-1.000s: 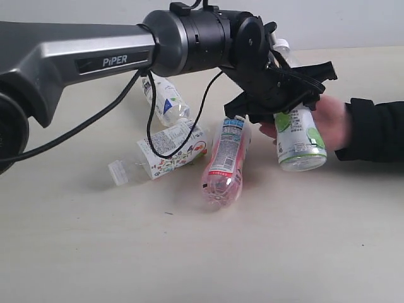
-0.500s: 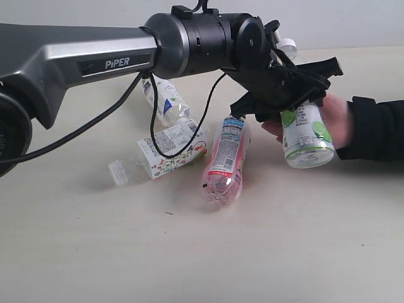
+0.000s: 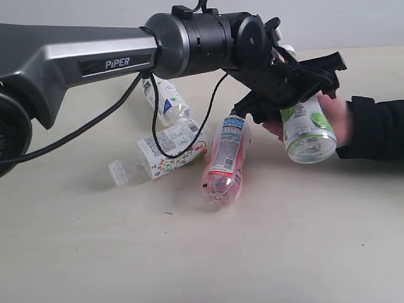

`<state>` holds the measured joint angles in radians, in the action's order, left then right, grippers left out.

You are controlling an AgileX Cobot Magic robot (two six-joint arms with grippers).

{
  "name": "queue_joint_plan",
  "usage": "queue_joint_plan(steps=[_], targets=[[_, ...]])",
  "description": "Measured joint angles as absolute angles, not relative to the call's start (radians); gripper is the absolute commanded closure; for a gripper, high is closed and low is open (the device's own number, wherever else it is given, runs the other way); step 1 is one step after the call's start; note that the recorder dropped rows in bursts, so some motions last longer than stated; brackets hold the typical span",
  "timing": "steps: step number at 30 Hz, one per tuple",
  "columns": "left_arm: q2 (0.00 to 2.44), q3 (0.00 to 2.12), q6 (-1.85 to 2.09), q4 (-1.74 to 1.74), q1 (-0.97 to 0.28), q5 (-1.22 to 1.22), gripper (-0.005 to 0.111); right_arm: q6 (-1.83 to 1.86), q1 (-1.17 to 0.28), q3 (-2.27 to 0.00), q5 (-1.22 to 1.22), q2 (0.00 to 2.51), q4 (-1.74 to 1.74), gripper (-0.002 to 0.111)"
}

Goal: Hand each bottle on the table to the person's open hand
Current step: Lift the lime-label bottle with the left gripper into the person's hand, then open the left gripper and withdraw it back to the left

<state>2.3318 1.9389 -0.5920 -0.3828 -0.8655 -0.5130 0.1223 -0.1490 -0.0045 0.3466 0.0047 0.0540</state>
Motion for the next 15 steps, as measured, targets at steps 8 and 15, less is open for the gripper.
queue_joint_plan(steps=[8,15], targets=[[2.312,1.939,-0.542,-0.387,-0.867,-0.505,0.009,0.122,-0.149,-0.005,0.347,0.005,0.054,0.108],[2.249,1.939,-0.505,-0.382,-0.859,-0.547,0.009,0.122,-0.149,-0.005,0.347,0.005,0.054,0.108]])
